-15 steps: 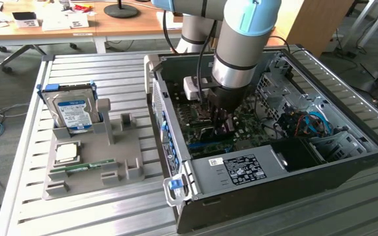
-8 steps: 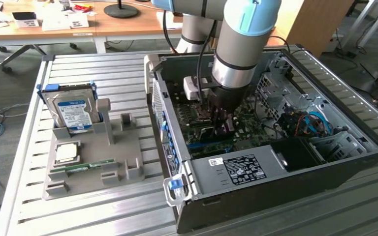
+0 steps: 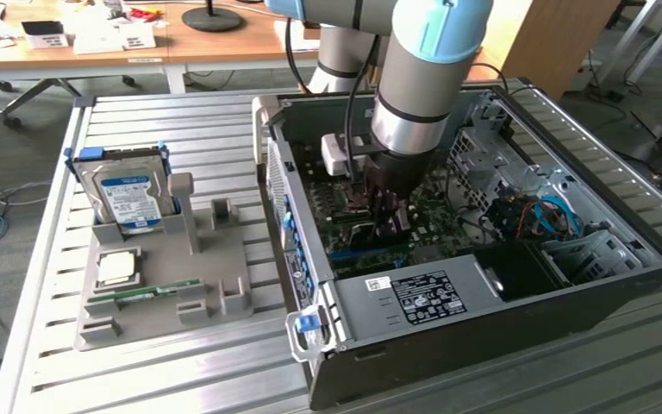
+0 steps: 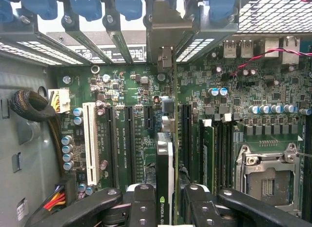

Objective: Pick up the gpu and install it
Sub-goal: 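Insert the gpu into the slot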

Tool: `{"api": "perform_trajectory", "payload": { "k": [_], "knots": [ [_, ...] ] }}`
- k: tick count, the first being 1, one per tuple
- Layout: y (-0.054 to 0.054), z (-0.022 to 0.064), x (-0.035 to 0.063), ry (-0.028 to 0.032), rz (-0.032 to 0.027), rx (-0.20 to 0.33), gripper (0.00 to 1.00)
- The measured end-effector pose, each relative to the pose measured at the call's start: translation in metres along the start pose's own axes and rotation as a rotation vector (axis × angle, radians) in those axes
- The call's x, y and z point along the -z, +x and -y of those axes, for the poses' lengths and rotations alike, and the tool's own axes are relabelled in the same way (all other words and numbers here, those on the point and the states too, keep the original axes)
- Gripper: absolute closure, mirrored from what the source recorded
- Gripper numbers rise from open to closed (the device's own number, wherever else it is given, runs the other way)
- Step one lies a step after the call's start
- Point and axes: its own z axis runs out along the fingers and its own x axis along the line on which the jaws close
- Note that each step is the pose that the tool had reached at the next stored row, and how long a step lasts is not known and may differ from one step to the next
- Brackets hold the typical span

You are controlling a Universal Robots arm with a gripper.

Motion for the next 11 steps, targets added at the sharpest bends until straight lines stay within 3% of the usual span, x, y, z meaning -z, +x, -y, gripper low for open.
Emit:
{"api": "perform_trajectory", "payload": {
  "k": [11],
  "knots": [
    [-0.0001,0.0001,0.0019,0.0002,-0.0001,0.0,0.73]
  ]
}}
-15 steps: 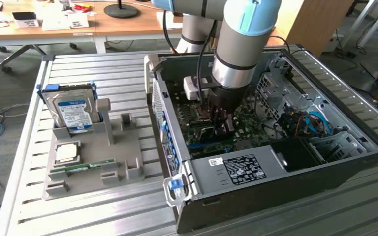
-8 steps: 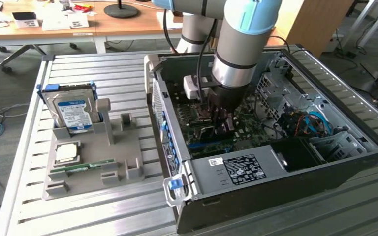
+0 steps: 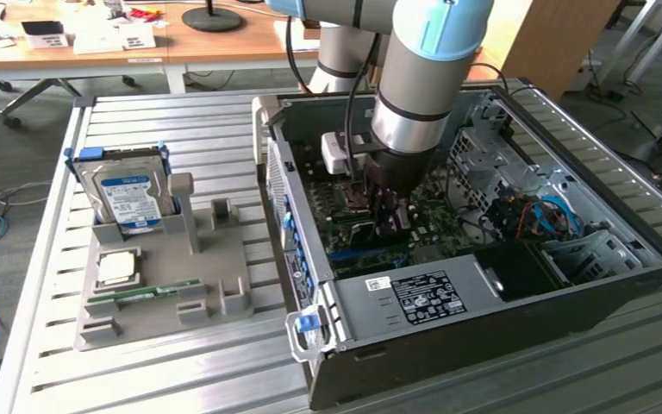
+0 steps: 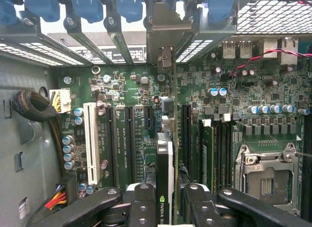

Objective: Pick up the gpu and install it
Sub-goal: 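Insert the gpu into the slot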

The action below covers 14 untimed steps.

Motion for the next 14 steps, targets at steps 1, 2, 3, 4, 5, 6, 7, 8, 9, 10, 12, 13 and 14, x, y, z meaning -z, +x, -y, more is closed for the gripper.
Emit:
{"api": "perform_trajectory", "payload": {
  "k": [1,2,3,4,5,6,7,8,9,10,12,13,14],
  "knots": [
    [0.0,0.0,0.0,0.0001,0.0,0.0,0.73],
    [0.0,0.0,0.0,0.0001,0.0,0.0,0.73],
    [0.0,0.0,0.0,0.0,0.0001,0.0,0.73],
    [0.0,0.0,-0.0001,0.0,0.0001,0.0,0.73],
    [0.0,0.0,0.0,0.0,0.0001,0.0,0.73],
    [0.0,0.0,0.0,0.0001,0.0001,0.0,0.73],
    [0.0,0.0,0.0,0.0001,0.0001,0.0,0.73],
    [0.0,0.0001,0.0,0.0,0.0001,0.0,0.73],
    [0.0,0.0002,-0.0001,0.0001,0.0002,0.0,0.73],
    [0.0,0.0004,-0.0001,0.0,0.0003,0.0,0.73],
    [0.0,0.0005,-0.0001,0.0001,0.0002,0.0,0.73],
    [-0.0001,0.0005,-0.0001,0.0001,0.0001,0.0,0.73],
    [-0.0001,0.0006,0.0,0.0,0.0001,0.0,0.73]
  ]
}}
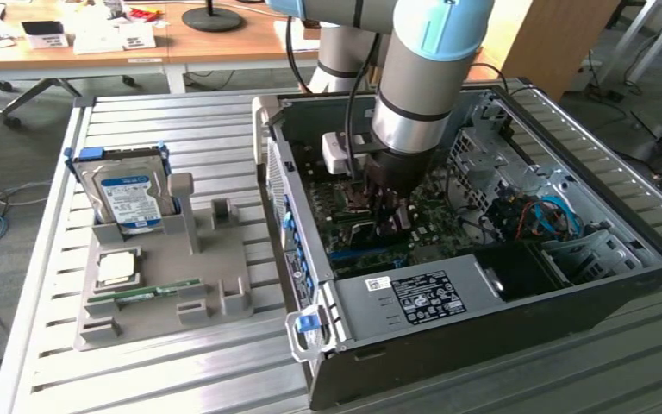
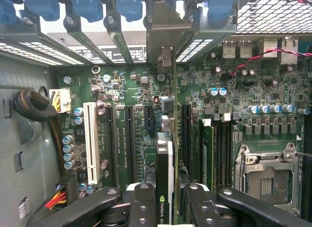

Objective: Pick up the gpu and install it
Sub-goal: 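Insert the gpu into the slot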

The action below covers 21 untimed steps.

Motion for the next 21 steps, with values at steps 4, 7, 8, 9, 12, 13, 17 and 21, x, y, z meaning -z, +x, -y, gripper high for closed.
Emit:
{"api": "perform_trajectory", "payload": {
  "k": [4,7,8,9,12,13,17,21],
  "knots": [
    [0.0,0.0,0.0,0.0,0.0,0.0,0.73],
    [-0.0001,0.0001,-0.0001,0.0001,0.0002,0.0,0.73],
    [-0.0002,0.0001,-0.0001,0.0001,0.0001,0.0,0.73],
    [-0.0002,0.0001,-0.0001,0.0001,0.0001,0.0,0.73],
    [-0.0003,0.0,-0.0005,0.0,-0.0001,0.0,0.73],
    [-0.0002,0.0,-0.0009,0.0,-0.0002,0.0,0.73],
    [-0.0001,0.0,-0.0021,-0.0001,-0.0001,0.0,0.73],
    [-0.0002,0.0001,-0.0029,0.0,0.0,0.0,0.73]
  ]
}}
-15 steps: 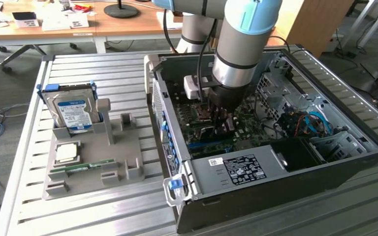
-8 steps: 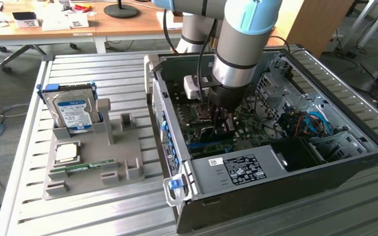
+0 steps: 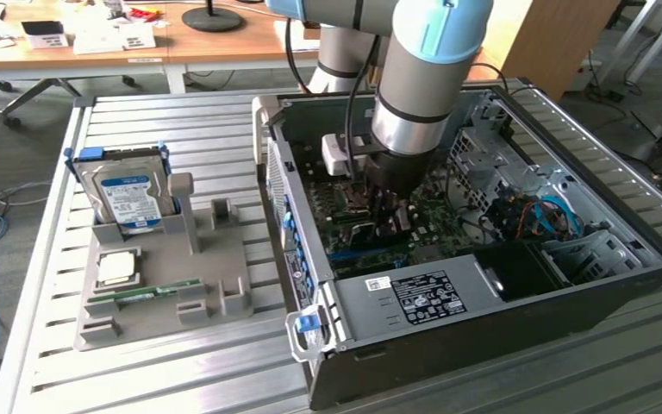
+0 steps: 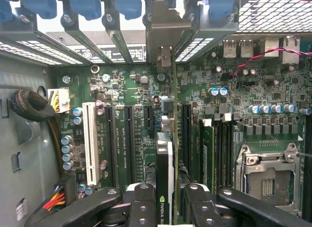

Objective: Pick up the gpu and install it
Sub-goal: 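Insert the gpu into the slot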

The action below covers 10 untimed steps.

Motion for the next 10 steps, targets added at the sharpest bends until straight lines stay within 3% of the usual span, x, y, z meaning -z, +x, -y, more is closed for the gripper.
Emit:
{"api": "perform_trajectory", "payload": {
  "k": [10],
  "knots": [
    [0.0001,0.0002,-0.0017,0.0,0.0,0.0,0.73]
  ]
}}
